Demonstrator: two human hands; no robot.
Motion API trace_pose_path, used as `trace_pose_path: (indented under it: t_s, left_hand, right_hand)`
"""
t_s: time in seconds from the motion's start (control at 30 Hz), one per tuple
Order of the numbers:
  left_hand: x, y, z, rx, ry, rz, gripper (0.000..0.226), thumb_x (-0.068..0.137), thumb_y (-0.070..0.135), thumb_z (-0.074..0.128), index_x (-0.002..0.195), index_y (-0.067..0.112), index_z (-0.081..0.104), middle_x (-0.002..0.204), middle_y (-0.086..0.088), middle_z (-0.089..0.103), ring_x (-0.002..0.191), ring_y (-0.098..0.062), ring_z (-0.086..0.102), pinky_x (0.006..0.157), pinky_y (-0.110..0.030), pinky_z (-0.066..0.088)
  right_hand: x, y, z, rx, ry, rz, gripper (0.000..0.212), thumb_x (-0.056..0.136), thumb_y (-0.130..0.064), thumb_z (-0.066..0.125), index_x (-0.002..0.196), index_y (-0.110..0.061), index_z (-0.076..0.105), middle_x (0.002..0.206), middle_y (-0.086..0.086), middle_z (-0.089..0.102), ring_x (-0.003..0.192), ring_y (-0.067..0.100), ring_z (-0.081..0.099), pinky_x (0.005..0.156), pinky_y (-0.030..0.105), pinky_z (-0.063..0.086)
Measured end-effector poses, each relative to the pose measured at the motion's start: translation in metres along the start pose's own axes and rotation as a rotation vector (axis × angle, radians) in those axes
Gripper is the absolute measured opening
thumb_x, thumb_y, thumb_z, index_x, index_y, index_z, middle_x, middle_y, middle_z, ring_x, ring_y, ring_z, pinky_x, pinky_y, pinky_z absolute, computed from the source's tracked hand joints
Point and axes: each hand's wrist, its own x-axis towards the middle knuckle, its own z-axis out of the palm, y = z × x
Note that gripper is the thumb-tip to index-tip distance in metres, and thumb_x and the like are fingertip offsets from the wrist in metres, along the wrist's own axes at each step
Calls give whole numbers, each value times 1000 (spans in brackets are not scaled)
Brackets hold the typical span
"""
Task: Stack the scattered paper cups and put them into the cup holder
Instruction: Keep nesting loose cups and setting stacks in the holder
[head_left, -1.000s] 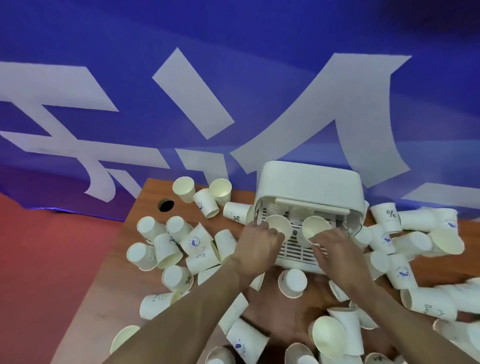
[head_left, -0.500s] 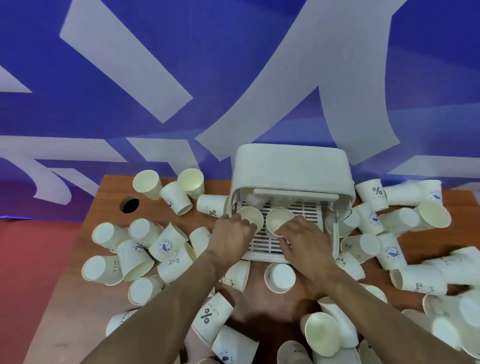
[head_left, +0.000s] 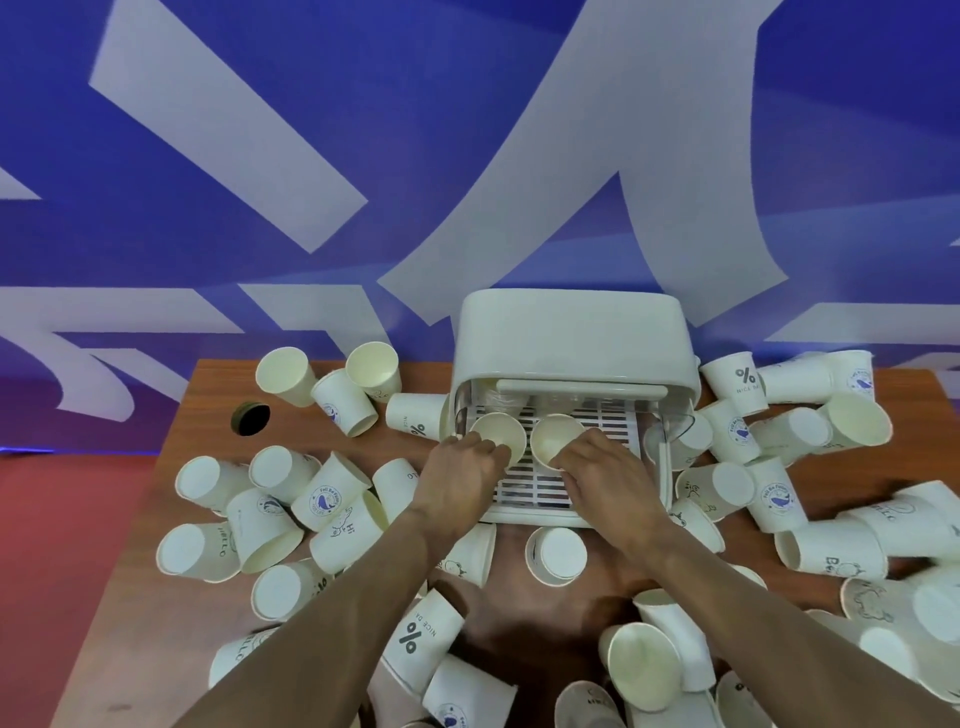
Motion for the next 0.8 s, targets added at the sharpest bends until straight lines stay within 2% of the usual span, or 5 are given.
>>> trace_pose_path:
  t_s: [0.17,0.33,0.43,0.57,0.8]
  left_hand:
    - [-1,3,1,-15,28,6,24,56,11,87,64,15,65,55,1,59,54,-21,57,45,-25,40]
    - [-5,2,2,-48,38,-1,20,60,2,81,72,13,69,62,-3,63,57,-22,59,46,-28,48]
    - [-8,2,1,-59,69,3,24,59,0,79,78,12,70,69,-5,66,62,-23,61,48,-29,49]
    - [-12,5,-5,-97,135,14,23,68,0,72,87,12,69,79,-5,67,72,-25,60,54,-35,51]
    - [-25,26,-28,-114,231,269,14,73,5,65,81,16,66,80,-1,61,73,-22,54,54,-33,41]
  right_hand:
    - [2,-2,2,-9,-29,16,37,65,5,79,95,-16,76,84,-5,71,89,23,63,69,34,56]
    - [-2,-3,-4,-26,-4,-7,43,67,2,77,107,-14,74,91,-3,72,93,22,64,74,35,57]
    - [-6,-6,-11,-31,24,-16,44,63,3,79,104,-14,75,92,-3,73,92,22,66,72,33,57]
    - [-14,-8,-21,-23,88,-9,42,69,-2,76,110,-13,72,104,-2,71,103,22,64,80,35,56]
    - [-102,10,-61,121,183,115,28,89,-16,63,116,-21,67,115,-9,66,116,14,55,95,29,47]
